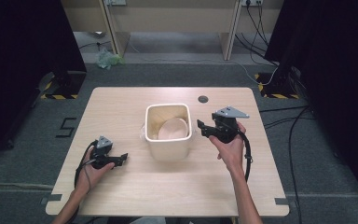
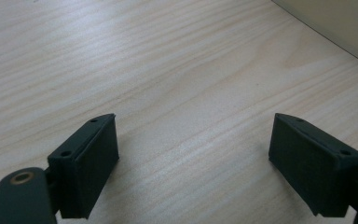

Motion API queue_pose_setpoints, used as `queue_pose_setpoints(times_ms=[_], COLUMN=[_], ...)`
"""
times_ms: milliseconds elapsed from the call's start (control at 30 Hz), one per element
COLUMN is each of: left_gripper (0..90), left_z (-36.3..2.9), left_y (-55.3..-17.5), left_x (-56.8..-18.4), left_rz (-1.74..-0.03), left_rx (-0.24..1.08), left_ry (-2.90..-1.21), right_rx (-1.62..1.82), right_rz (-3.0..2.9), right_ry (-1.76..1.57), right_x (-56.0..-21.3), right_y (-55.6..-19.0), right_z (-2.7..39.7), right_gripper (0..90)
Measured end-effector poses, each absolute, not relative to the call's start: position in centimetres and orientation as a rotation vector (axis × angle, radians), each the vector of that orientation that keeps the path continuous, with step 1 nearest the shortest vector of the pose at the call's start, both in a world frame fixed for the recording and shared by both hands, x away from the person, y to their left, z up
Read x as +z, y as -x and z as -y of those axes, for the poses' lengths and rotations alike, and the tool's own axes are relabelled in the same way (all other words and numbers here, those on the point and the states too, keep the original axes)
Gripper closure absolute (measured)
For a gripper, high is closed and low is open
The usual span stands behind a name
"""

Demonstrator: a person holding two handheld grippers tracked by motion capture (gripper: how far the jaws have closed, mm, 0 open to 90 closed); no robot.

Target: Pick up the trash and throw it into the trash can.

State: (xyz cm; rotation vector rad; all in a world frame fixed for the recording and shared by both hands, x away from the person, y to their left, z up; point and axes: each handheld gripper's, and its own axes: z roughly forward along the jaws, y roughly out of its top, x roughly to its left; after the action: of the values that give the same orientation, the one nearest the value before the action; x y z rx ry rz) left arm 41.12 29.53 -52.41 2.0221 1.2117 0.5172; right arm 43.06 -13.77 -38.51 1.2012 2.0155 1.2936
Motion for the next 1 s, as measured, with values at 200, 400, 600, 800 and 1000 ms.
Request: queue_pose_setpoints(times_ms=[200,400,600,800,1000], left_gripper=[14.6,14.6,14.6,14.6,14.5], left_z=[-29.5,-29.5,-29.5,-29.5,-29.5], left_y=[-41.1,-41.1,-41.1,-41.1,-41.1], left_x=[-52.4,-52.4,-52.4,-52.4,-52.4], left_rz=[-1.212,-1.211,-1.212,-1.212,-1.212], left_rx=[0.517,0.518,0.517,0.516,0.519], left_ry=[-2.023,-2.023,-2.022,-2.025,-2.024], right_rx=[1.288,1.281,1.282,1.281,1.273], right_rz=[-2.02,-2.023,-2.022,-2.023,-2.028], right_ry=[-1.205,-1.213,-1.217,-1.22,-1.219], right_x=[-38.9,-39.3,-39.7,-40.0,-40.4], right_y=[-42.9,-42.4,-42.1,-41.6,-41.0], right_z=[13.9,14.3,14.7,14.9,15.1], right_gripper=[34.3,34.3,34.2,34.1,33.7])
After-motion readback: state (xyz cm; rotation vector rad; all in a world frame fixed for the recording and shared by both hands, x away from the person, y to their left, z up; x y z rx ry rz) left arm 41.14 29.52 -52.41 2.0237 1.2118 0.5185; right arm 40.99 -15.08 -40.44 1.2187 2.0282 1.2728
